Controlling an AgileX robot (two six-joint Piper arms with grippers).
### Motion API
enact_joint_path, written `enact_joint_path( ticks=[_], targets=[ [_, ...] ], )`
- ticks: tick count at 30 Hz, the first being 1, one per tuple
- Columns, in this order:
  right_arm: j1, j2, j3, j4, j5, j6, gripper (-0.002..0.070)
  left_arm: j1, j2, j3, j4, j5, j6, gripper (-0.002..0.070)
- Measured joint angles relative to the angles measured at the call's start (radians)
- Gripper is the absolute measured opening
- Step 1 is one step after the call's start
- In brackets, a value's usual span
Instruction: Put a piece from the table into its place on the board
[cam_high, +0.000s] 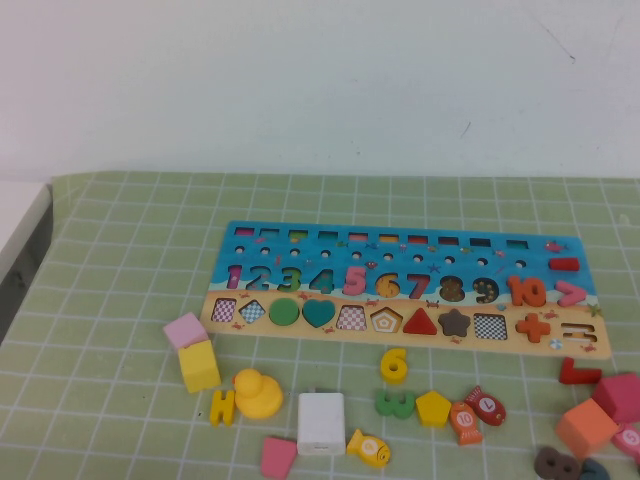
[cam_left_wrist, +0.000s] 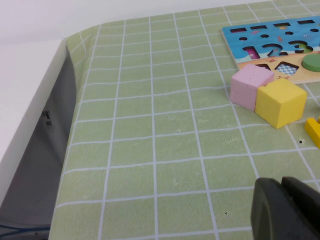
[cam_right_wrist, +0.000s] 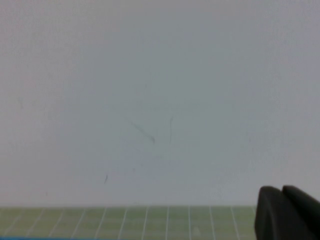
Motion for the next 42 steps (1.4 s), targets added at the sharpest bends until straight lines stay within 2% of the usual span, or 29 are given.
enact_joint_path(
  ticks=[8,11,18,22,25,29,32,37,42],
  targets=[
    [0.0,0.316,-0.201,0.077,0.303,-0.016,-0.0003,0.0,0.0,0.0,0.0,0.0,0.0,-0.0002],
    [0.0,0.476,-0.24,0.21,0.39,-0.127,-0.0003,0.0,0.0,0.0,0.0,0.0,0.0,-0.0002],
    [0.0,0.73,-0.249,0.505,0.411,-0.366,-0.0003,0.0,0.0,0.0,0.0,0.0,0.0,-0.0002],
    [0.003,0.885,-0.28,0.551,0.492,-0.423,-0.0002,0.0,0.0,0.0,0.0,0.0,0.0,-0.0002],
    [0.036,0.979,-0.317,0.517,0.514,-0.425,-0.0002,0.0,0.0,0.0,0.0,0.0,0.0,-0.0002],
    [0.154,1.061,-0.379,0.433,0.514,-0.343,-0.0001,0.0,0.0,0.0,0.002,0.0,0.0,-0.0002],
    [0.288,1.115,-0.441,0.311,0.514,-0.227,-0.0001,0.0,0.0,0.0,0.002,0.0,0.0,-0.0002],
    [0.526,1.25,-0.539,0.011,0.538,0.059,-0.0001,0.0,0.0,0.0,0.002,0.0,0.0,-0.0002],
    [0.646,1.419,-0.664,-0.122,0.586,0.202,-0.0001,0.0,0.0,0.0,0.002,0.0,0.0,-0.0002]
  ],
)
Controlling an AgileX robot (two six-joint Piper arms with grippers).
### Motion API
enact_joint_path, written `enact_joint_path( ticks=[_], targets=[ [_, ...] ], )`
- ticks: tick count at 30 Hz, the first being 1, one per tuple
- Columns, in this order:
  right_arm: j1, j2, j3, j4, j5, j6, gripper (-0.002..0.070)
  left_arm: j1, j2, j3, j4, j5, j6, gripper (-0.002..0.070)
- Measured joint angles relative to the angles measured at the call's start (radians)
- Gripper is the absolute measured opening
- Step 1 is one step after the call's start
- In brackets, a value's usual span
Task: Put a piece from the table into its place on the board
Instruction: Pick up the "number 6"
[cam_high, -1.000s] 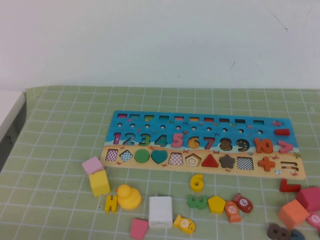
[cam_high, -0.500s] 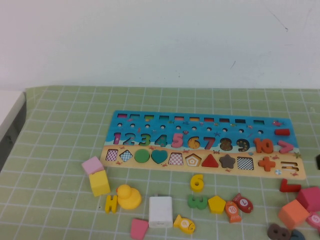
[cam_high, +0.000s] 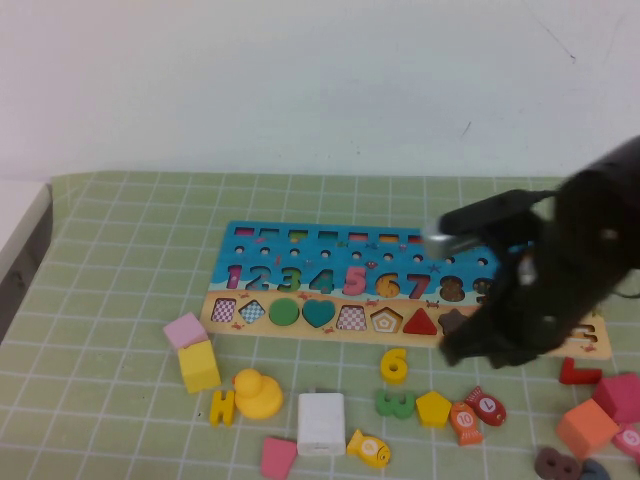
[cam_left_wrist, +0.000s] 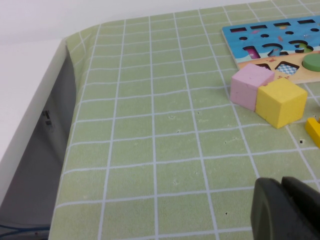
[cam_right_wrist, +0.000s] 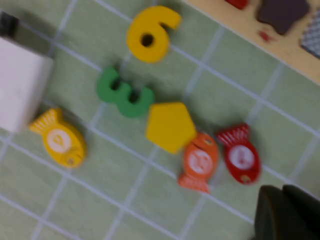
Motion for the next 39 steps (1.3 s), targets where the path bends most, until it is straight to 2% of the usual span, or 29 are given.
enact_joint_path(
  ticks=[5,13,17,22,25,39],
  targets=[
    [0.041,0.134,-0.121,0.02,0.007,0.076,-0.0001,0.0,0.0,0.0,0.0,0.0,0.0,-0.0002],
    [0.04,0.261,-0.23,0.078,0.009,0.14,0.0011,0.0,0.0,0.0,0.0,0.0,0.0,-0.0002],
    [0.04,0.307,-0.255,0.118,0.007,0.142,0.0088,0.0,0.0,0.0,0.0,0.0,0.0,-0.0002],
    [0.04,0.319,-0.278,0.137,-0.021,0.152,0.0267,0.0,0.0,0.0,0.002,0.0,0.0,-0.0002],
    [0.04,0.319,-0.283,0.14,-0.04,0.156,0.0337,0.0,0.0,0.0,0.002,0.0,0.0,-0.0002],
    [0.04,0.367,-0.289,0.173,-0.056,0.177,0.0366,0.0,0.0,0.0,0.002,0.002,0.0,-0.0002]
  ],
)
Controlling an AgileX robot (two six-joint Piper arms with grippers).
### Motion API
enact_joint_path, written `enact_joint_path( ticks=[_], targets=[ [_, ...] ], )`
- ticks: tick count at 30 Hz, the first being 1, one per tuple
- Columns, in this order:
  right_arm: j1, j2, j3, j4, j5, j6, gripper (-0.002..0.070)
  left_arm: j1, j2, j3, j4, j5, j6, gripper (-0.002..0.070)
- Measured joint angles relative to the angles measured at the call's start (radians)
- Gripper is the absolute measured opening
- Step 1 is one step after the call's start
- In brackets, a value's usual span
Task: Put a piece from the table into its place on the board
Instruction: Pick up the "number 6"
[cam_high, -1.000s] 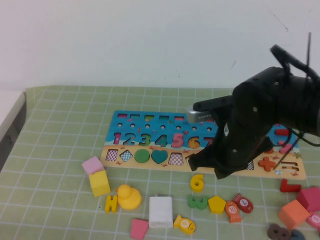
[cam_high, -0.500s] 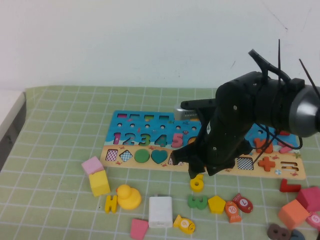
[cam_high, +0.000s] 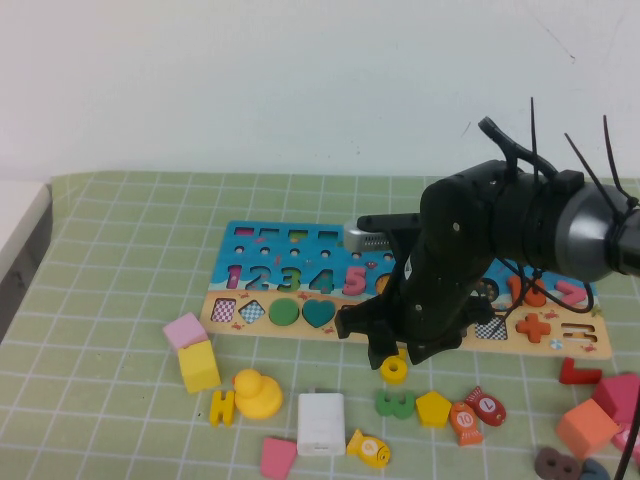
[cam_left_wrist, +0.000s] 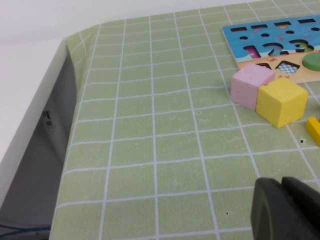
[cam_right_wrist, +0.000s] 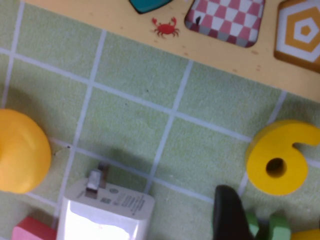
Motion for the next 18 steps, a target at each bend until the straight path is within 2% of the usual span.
enact_joint_path(
  ticks=[18],
  targets=[
    [0.0,0.004,0.0,0.027,-0.037,0.004,0.0367,0.0,0.0,0.0,0.0,0.0,0.0,-0.0002]
  ],
)
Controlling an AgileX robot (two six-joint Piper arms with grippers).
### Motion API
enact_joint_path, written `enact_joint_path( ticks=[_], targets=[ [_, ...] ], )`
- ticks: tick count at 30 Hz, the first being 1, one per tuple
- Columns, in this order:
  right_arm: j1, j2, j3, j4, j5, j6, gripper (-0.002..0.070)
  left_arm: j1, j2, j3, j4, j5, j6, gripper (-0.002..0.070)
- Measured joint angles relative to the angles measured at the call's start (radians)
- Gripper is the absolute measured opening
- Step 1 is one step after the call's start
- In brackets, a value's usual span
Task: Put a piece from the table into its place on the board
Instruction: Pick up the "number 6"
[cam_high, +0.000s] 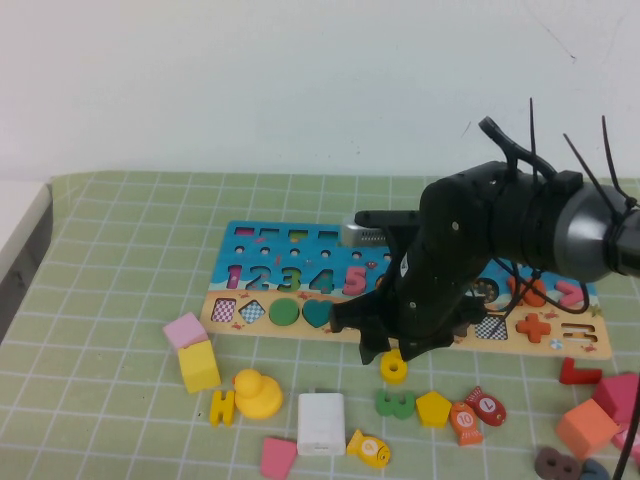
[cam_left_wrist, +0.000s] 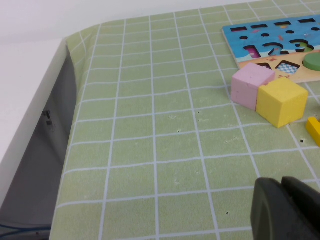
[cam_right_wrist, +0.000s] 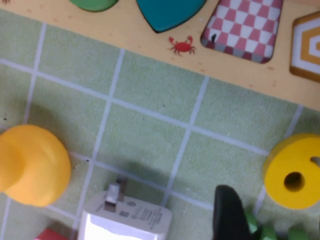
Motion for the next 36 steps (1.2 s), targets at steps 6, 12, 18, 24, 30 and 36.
enact_joint_path(
  ticks=[6,12,18,24,30,36],
  targets=[
    [0.0,0.03,0.0,-0.01,0.008,0.03,0.0367,0.0,0.0,0.0,0.0,0.0,0.0,-0.0002],
    [0.0,0.053,-0.005,-0.028,0.009,0.042,0.0367,0.0,0.0,0.0,0.0,0.0,0.0,-0.0002],
    [0.0,0.057,-0.013,-0.056,0.002,0.043,0.0367,0.0,0.0,0.0,0.0,0.0,0.0,-0.0002],
    [0.0,0.085,-0.013,-0.058,0.004,0.044,0.0367,0.0,0.0,0.0,0.0,0.0,0.0,-0.0002],
    [0.0,0.086,-0.015,-0.06,0.001,0.044,0.0367,0.0,0.0,0.0,0.0,0.0,0.0,-0.0002],
    [0.0,0.087,-0.063,-0.06,0.027,0.038,0.0367,0.0,0.0,0.0,0.0,0.0,0.0,-0.0002]
  ],
)
